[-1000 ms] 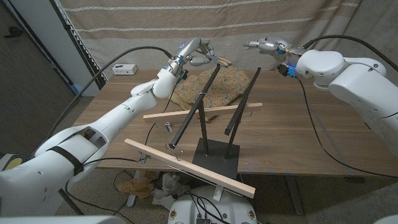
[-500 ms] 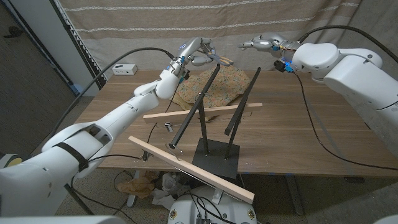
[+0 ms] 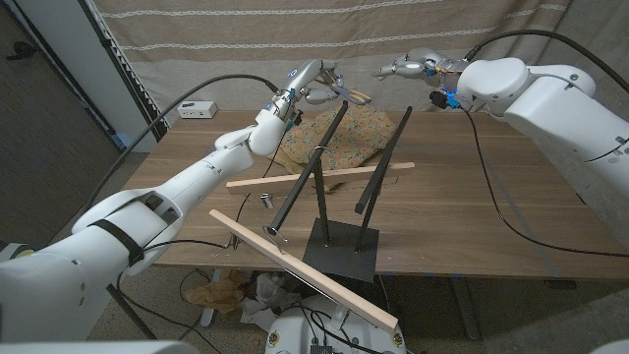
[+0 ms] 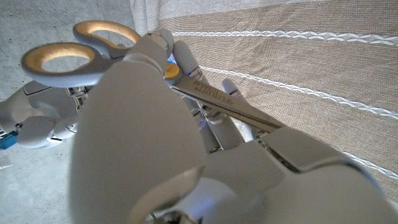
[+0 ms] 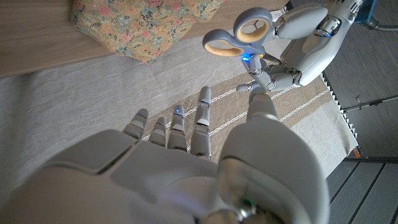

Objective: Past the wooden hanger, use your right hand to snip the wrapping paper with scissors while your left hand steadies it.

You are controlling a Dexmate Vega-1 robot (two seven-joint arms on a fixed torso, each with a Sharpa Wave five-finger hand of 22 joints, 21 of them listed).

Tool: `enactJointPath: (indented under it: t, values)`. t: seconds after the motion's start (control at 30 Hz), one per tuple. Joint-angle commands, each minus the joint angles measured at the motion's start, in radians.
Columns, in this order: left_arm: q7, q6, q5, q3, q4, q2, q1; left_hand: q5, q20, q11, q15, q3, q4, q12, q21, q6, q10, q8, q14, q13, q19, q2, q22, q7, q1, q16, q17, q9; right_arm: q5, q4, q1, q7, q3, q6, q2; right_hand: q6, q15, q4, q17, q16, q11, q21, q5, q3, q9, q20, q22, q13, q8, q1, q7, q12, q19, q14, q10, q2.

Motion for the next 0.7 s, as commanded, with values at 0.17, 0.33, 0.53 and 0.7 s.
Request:
enactJointPath:
  t: [0.17, 0.33, 0.53, 0.7]
  values:
    - [-0.017, 0.02, -0.001, 0.003, -0.026, 0.01, 0.001, -0.004, -0.102, 0.013, 0.0, 0.024, 0.009, 0.012, -0.02, 0.013, -0.017, 0.003, -0.009, 0.066, 0.009, 0.022, 0.034, 0.008, -0.026, 0.02, 0.063, 0.028, -0.056, 0.014, 0.059, 0.039, -0.051, -0.022, 0.041, -0.007, 0.003, 0.003, 0.002, 0.001, 0.002, 0.0, 0.008, 0.001, 0.006, -0.003, 0.003, 0.001, -0.003, 0.008, 0.003, -0.004, -0.006, -0.009, -0.011, -0.004]
    - [-0.013, 0.018, 0.0, 0.004, -0.022, 0.007, 0.001, -0.005, -0.106, 0.012, 0.0, 0.032, 0.011, 0.003, -0.025, 0.012, -0.012, 0.003, -0.003, 0.061, 0.015, 0.021, 0.024, 0.009, -0.026, 0.011, 0.06, 0.029, -0.092, 0.003, 0.095, 0.062, -0.091, -0.051, 0.045, 0.004, 0.007, 0.005, 0.002, 0.002, 0.004, 0.0, 0.009, 0.001, 0.007, -0.003, 0.003, 0.0, 0.001, 0.01, 0.001, -0.004, -0.007, -0.008, -0.008, -0.005]
    - [-0.012, 0.021, 0.002, 0.004, -0.027, 0.007, 0.002, -0.006, -0.11, 0.012, -0.001, 0.044, 0.014, -0.008, -0.031, 0.014, -0.007, 0.004, 0.002, 0.054, 0.02, 0.023, 0.016, 0.01, -0.024, 0.002, 0.057, 0.03, -0.115, 0.007, 0.123, 0.093, -0.12, -0.074, 0.053, 0.015, 0.009, 0.006, 0.002, 0.003, 0.006, 0.0, 0.011, 0.001, 0.008, -0.002, 0.003, 0.0, 0.005, 0.013, 0.008, -0.003, -0.008, -0.007, -0.005, -0.006]
    - [-0.013, 0.019, 0.002, 0.005, -0.028, 0.006, 0.002, -0.005, -0.112, 0.002, -0.001, 0.065, 0.01, -0.022, -0.039, 0.012, 0.007, 0.005, 0.003, 0.046, 0.023, 0.025, 0.008, 0.01, -0.01, -0.011, 0.054, 0.029, -0.135, 0.003, 0.138, 0.116, -0.14, -0.083, 0.056, 0.033, 0.011, 0.007, 0.002, 0.003, 0.003, 0.0, 0.013, 0.0, 0.009, 0.001, 0.003, 0.0, 0.011, 0.015, 0.012, -0.002, -0.012, -0.007, -0.002, -0.009]
